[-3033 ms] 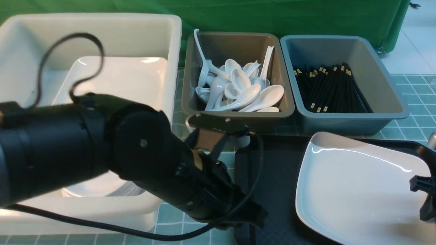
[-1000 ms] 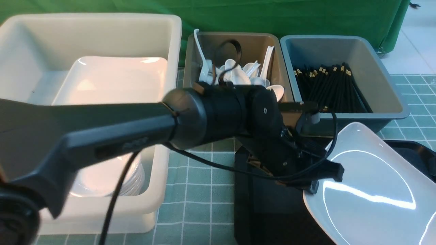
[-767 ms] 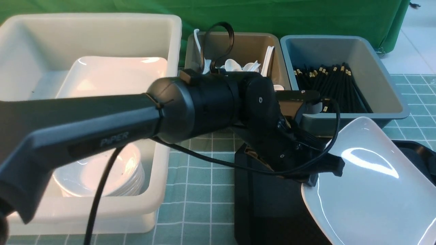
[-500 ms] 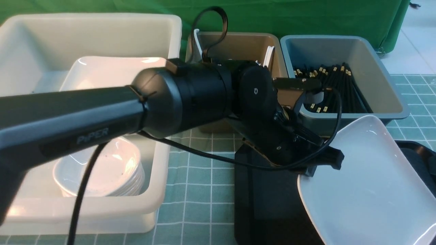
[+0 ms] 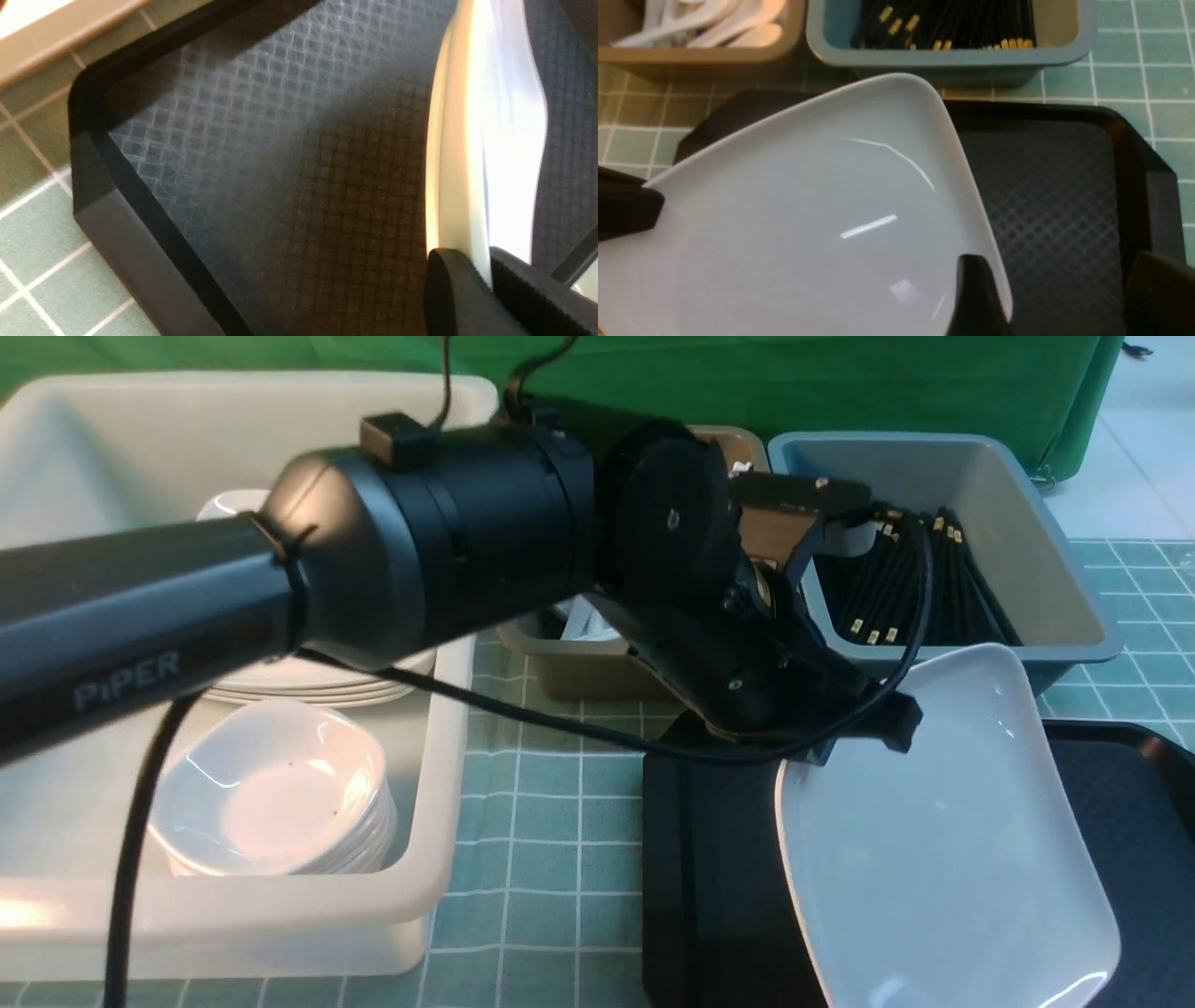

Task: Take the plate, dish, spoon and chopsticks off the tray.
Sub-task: Use the left arm to put the plate into the large storage box on the left

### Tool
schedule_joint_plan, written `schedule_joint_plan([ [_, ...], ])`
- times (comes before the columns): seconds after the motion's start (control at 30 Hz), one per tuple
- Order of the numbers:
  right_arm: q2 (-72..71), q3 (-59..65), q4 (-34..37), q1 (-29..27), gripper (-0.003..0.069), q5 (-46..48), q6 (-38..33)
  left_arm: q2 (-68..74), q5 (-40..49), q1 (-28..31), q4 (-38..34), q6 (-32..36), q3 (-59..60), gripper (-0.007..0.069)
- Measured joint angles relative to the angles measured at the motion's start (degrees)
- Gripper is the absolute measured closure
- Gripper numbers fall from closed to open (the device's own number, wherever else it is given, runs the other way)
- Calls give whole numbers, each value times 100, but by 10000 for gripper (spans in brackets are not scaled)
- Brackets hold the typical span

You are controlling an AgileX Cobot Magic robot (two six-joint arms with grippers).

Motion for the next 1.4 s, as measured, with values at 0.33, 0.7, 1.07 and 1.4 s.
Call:
schedule_joint_plan([
  [0.33, 0, -29, 30, 0, 209, 80, 0, -51, 303, 144, 152, 0, -234, 604],
  [0.7, 0, -29, 30, 0, 209, 80, 0, -252, 627, 185, 269, 0, -617, 599],
  [1.07, 0, -29, 30, 0, 209, 80, 0, -383, 1063, 770, 262, 17, -1280, 599],
  [1.4, 0, -29, 35, 0, 209, 80, 0, -832, 1247, 2381, -25, 126, -1641, 599],
])
